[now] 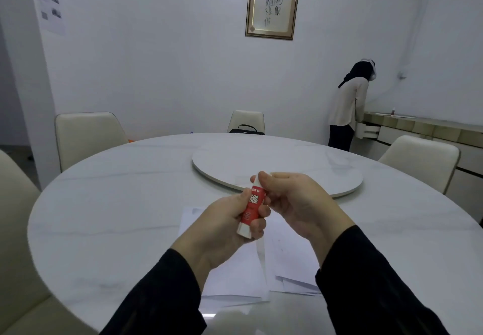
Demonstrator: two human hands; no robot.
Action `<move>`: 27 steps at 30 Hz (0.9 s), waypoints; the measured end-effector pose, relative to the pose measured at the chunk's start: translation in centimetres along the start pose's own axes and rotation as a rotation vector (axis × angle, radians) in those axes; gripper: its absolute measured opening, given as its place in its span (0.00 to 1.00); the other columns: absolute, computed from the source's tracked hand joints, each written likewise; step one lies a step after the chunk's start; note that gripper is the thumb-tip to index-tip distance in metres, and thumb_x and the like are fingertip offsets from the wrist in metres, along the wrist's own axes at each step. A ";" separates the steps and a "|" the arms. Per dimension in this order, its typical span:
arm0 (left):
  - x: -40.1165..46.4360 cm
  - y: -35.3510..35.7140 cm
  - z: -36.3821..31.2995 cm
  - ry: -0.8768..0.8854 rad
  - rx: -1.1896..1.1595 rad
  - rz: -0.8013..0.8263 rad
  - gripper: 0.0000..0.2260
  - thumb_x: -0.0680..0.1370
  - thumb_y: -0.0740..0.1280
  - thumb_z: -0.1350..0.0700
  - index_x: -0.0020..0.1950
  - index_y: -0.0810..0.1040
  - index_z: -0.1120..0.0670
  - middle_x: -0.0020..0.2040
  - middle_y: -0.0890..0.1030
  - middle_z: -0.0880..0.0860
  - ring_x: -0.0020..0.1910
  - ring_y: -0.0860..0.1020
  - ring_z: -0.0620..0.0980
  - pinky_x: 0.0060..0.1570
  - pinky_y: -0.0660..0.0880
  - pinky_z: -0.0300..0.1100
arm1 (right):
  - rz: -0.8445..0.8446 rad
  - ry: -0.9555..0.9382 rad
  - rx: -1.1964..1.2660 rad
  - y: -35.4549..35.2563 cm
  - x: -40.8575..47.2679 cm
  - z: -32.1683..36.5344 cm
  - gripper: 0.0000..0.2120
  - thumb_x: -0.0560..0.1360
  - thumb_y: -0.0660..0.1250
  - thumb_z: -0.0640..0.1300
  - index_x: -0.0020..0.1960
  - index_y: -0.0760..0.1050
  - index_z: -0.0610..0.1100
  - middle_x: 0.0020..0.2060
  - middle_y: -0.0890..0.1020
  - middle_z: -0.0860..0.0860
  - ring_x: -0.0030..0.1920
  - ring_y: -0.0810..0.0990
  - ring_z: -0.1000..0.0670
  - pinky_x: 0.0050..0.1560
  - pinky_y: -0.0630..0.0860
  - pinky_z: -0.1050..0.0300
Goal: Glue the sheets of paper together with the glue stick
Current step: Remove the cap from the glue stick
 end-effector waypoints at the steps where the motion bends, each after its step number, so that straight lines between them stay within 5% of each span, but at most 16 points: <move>1: 0.0 0.0 0.1 -0.008 -0.018 0.005 0.16 0.82 0.53 0.53 0.48 0.76 0.60 0.34 0.76 0.53 0.27 0.71 0.45 0.31 0.71 0.36 | 0.011 0.017 0.029 -0.1 -0.1 -0.2 0.10 0.74 0.68 0.41 0.45 0.80 0.32 0.27 0.75 0.47 0.29 0.71 0.51 0.38 0.71 0.60; 6: -0.1 -0.8 -1.5 0.235 0.644 -0.337 0.15 0.82 0.53 0.51 0.48 0.77 0.56 0.38 0.77 0.50 0.32 0.73 0.45 0.37 0.72 0.38 | -0.238 -0.087 -0.197 -1.1 -0.5 -0.1 0.15 0.68 0.75 0.49 0.39 0.82 0.35 0.28 0.78 0.49 0.30 0.73 0.53 0.38 0.70 0.59; 9: 0.1 -0.5 -1.9 0.302 0.723 -0.335 0.16 0.82 0.52 0.50 0.47 0.76 0.56 0.36 0.75 0.50 0.33 0.72 0.46 0.37 0.71 0.40 | -0.260 -0.125 -0.226 -1.0 -0.6 0.7 0.14 0.69 0.74 0.46 0.38 0.81 0.34 0.27 0.77 0.50 0.24 0.73 0.60 0.38 0.69 0.61; 17: 0.3 1.4 0.6 -0.062 -0.268 0.118 0.15 0.79 0.57 0.50 0.41 0.75 0.60 0.29 0.69 0.51 0.23 0.66 0.44 0.25 0.67 0.34 | -0.008 -0.055 0.024 0.3 -0.3 0.7 0.13 0.74 0.68 0.42 0.33 0.74 0.37 0.24 0.71 0.47 0.28 0.69 0.49 0.37 0.71 0.59; 21: 0.2 2.0 1.2 -0.120 -0.474 0.204 0.15 0.77 0.59 0.51 0.40 0.76 0.61 0.28 0.68 0.49 0.21 0.66 0.43 0.24 0.64 0.33 | 0.032 -0.045 0.102 0.7 -0.5 0.4 0.10 0.74 0.67 0.42 0.38 0.77 0.36 0.24 0.72 0.47 0.28 0.70 0.49 0.35 0.72 0.61; 23: 0.6 1.2 1.1 -0.077 -0.321 0.123 0.15 0.79 0.57 0.51 0.42 0.75 0.60 0.29 0.70 0.50 0.22 0.66 0.44 0.25 0.66 0.34 | -0.004 -0.080 0.061 0.1 -0.6 0.2 0.11 0.74 0.68 0.43 0.41 0.79 0.34 0.27 0.73 0.46 0.30 0.71 0.50 0.39 0.72 0.59; 27: 0.6 -0.2 -1.3 0.238 0.557 -0.253 0.16 0.82 0.52 0.49 0.45 0.75 0.56 0.33 0.73 0.50 0.29 0.69 0.45 0.33 0.68 0.38 | -0.184 -0.172 -0.136 -1.3 -0.8 0.6 0.14 0.71 0.72 0.46 0.37 0.81 0.35 0.25 0.76 0.52 0.27 0.71 0.56 0.39 0.68 0.60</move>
Point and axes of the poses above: each hand's wrist, its own x-axis towards the middle knuckle, its own y-axis out of the palm, z = x × y, the point moved 8 cm from there along x, towards the middle knuckle
